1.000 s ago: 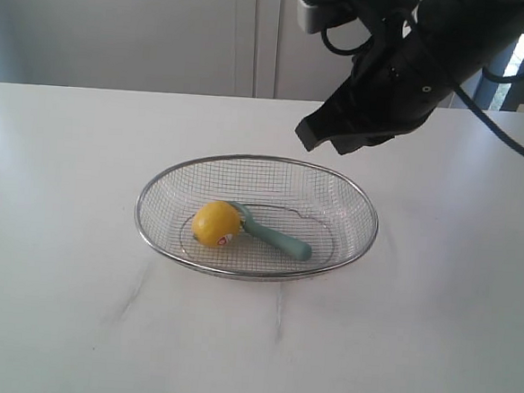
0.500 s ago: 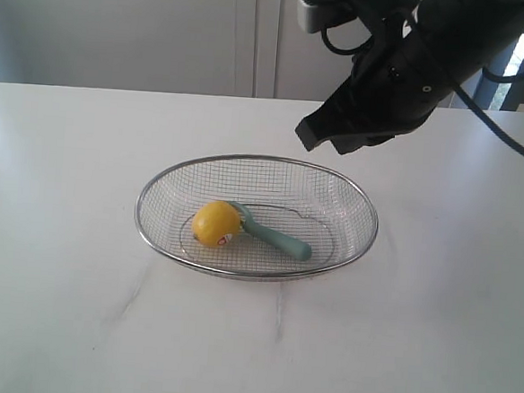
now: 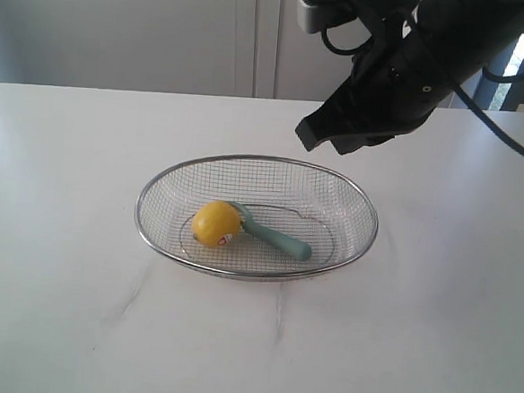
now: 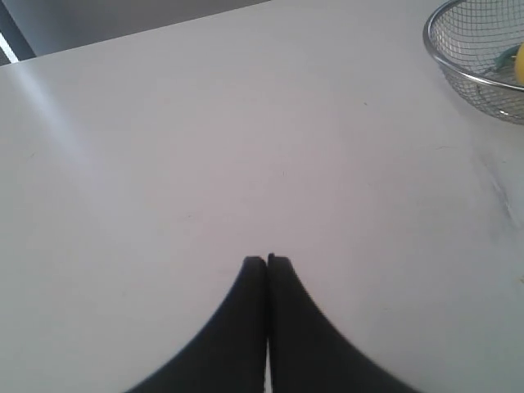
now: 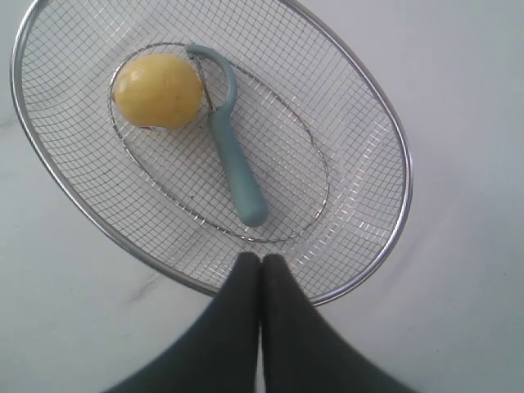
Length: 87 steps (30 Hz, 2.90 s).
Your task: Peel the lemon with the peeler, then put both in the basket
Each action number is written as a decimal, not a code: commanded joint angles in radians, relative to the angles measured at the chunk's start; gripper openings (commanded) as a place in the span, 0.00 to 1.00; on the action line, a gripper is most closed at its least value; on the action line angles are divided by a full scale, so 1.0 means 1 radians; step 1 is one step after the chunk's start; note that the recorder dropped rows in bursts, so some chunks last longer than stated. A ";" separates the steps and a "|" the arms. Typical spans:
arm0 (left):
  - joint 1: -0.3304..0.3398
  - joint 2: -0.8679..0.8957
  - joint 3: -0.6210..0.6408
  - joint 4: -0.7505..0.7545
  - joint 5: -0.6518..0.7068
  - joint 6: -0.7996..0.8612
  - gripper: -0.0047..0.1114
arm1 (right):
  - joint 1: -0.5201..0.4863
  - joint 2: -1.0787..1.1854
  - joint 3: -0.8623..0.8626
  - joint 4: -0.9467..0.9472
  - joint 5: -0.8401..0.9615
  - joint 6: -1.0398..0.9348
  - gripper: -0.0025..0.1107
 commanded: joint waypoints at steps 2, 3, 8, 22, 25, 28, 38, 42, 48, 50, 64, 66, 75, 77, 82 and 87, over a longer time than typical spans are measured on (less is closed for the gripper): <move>0.007 -0.004 0.004 -0.006 -0.006 0.003 0.04 | -0.006 -0.005 0.004 -0.004 -0.004 0.002 0.02; 0.009 -0.004 0.004 -0.006 -0.006 0.003 0.04 | -0.006 -0.005 0.004 -0.004 -0.004 0.002 0.02; 0.033 -0.004 0.004 -0.008 -0.006 0.003 0.04 | -0.006 -0.005 0.004 -0.004 -0.004 0.002 0.02; 0.080 -0.004 0.004 -0.042 -0.006 0.005 0.04 | -0.006 -0.005 0.004 -0.004 -0.004 0.002 0.02; 0.078 -0.004 0.004 -0.042 -0.006 0.005 0.04 | -0.006 -0.005 0.004 -0.004 -0.004 0.002 0.02; 0.078 -0.004 0.004 -0.042 -0.006 0.005 0.04 | -0.006 -0.005 0.004 -0.004 -0.004 0.002 0.02; 0.078 -0.004 0.004 -0.042 -0.006 0.005 0.04 | -0.006 -0.010 0.004 -0.004 -0.004 0.002 0.02; 0.078 -0.004 0.004 -0.042 0.007 0.005 0.04 | -0.006 -0.039 0.004 -0.004 -0.004 0.002 0.02; 0.078 -0.004 0.004 -0.042 0.019 0.005 0.04 | -0.006 -0.151 0.004 -0.004 -0.004 0.002 0.02; 0.078 -0.004 0.004 -0.042 0.019 0.005 0.04 | -0.006 -0.208 0.004 -0.004 -0.004 0.002 0.02; 0.078 -0.004 0.004 -0.087 0.017 0.005 0.04 | -0.013 -0.672 0.004 -0.004 -0.004 0.002 0.02; 0.078 -0.004 0.004 -0.087 0.017 0.005 0.04 | -0.044 -0.730 0.004 -0.004 -0.004 0.002 0.02; 0.078 -0.004 0.004 -0.087 0.017 0.005 0.04 | -0.423 -0.974 0.004 -0.006 -0.004 0.002 0.02; 0.078 -0.004 0.004 -0.087 0.017 0.005 0.04 | -0.504 -1.024 0.004 -0.006 -0.004 0.002 0.02; 0.078 -0.004 0.004 -0.087 0.017 0.005 0.04 | -0.628 -1.131 0.000 -0.008 -0.002 0.002 0.02; 0.078 -0.004 0.004 -0.087 0.017 0.005 0.04 | -0.634 -1.217 0.000 -0.008 -0.002 0.002 0.02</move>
